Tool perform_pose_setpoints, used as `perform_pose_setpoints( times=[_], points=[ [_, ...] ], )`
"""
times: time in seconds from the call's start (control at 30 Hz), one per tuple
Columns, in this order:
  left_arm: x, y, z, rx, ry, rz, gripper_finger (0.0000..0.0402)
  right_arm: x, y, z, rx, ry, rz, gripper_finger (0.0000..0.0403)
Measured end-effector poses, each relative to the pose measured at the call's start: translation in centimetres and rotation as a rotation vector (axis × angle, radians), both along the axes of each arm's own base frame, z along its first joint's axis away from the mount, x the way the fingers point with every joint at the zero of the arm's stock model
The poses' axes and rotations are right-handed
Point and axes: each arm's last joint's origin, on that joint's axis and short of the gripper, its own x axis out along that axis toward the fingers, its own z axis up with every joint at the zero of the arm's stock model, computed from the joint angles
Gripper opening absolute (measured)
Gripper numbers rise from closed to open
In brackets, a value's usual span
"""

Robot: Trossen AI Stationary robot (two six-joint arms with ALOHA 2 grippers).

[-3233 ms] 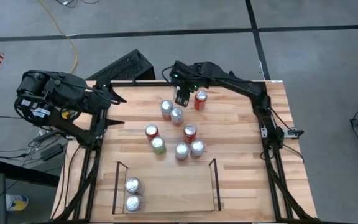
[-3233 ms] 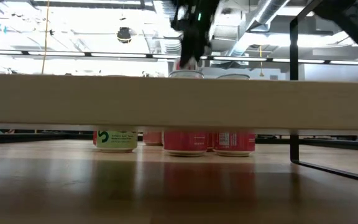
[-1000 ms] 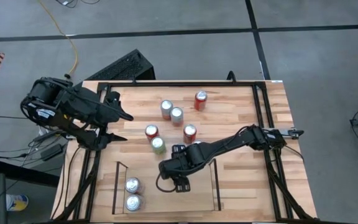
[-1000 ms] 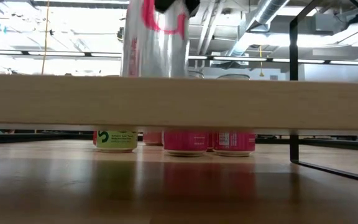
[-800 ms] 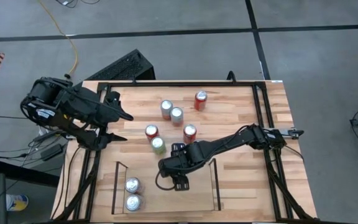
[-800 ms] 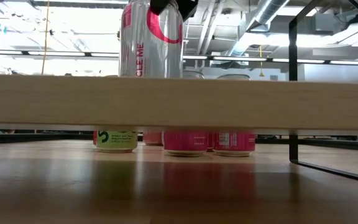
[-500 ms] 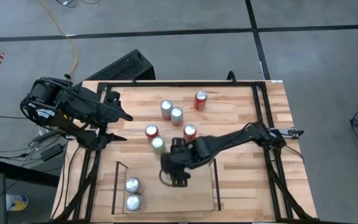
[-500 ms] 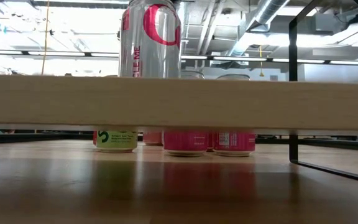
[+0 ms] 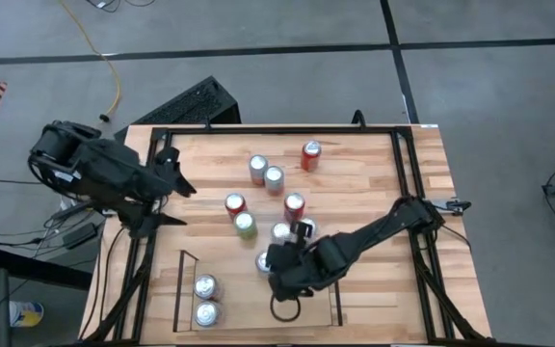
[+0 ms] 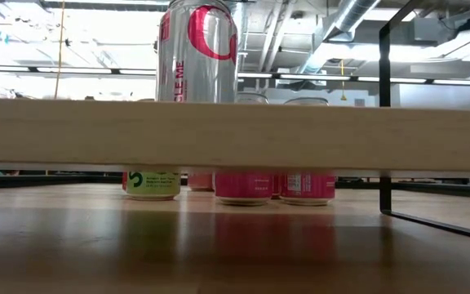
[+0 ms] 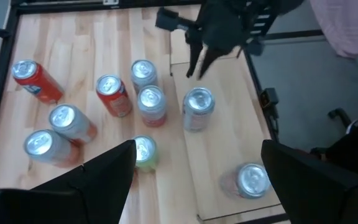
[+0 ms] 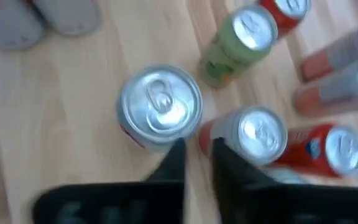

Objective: Place canned beverage on shelf
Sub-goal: Put the silver soda can on the shelf aligned with the other silver soda can

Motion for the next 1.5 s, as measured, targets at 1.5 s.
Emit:
perform_pose_setpoints(
  times=[1.5],
  points=[
    [3.2, -3.4, -1.4, 0.164, -0.087, -0.062, 0.0332, -0.9, -0.4, 1.7, 0.165, -0.114, 0.022, 0.0000]
  ],
)
